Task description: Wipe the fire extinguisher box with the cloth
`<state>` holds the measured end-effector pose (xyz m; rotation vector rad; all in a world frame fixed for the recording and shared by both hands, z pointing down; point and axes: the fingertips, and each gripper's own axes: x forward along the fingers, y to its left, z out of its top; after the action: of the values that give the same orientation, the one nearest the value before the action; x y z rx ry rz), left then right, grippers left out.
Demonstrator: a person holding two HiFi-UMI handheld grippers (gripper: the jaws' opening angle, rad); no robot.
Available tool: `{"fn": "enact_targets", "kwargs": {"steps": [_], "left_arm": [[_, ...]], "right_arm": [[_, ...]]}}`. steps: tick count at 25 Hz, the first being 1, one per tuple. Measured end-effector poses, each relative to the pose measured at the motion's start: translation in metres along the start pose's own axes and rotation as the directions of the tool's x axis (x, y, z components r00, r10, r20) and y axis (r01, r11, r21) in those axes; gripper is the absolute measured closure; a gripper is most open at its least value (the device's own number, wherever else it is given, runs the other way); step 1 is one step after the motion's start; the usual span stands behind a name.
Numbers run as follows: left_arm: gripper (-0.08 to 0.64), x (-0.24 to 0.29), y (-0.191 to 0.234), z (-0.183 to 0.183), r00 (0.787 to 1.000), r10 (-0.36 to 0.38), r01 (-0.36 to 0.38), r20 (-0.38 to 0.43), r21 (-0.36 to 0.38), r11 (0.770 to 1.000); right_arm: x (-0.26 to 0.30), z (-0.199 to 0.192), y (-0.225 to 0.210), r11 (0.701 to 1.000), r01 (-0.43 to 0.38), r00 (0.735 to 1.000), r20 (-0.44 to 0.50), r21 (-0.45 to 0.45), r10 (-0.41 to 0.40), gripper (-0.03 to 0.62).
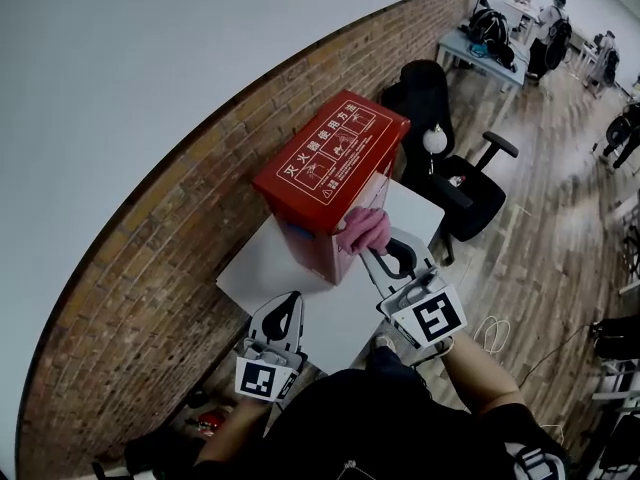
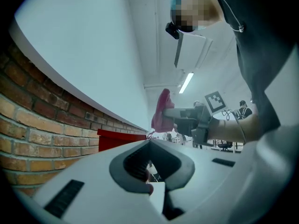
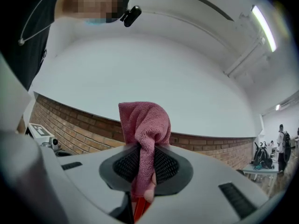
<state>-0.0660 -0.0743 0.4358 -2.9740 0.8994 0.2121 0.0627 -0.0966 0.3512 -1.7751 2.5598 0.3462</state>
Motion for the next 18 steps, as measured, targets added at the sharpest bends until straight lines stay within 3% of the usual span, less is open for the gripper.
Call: {"fn": "enact_targets", "kwargs": {"steps": [8, 18], "left_arm": [[0.512, -0.014, 0.017, 0.001, 0.996, 0.094, -0.094, -0.006, 0.013, 0.996], [0.512, -0.032, 0.036, 0.002, 0.977, 0.212, -0.212, -0.001, 0.015, 0.977]], "right_arm": [[0.045, 0.025, 0.004, 0.992, -0.125, 0.991, 0.037, -0.028, 0.126, 0.523], [0.081, -0.026, 0.013, 0.974, -0.228, 0.967, -0.118, 0.003, 0.226, 0.523]]}}
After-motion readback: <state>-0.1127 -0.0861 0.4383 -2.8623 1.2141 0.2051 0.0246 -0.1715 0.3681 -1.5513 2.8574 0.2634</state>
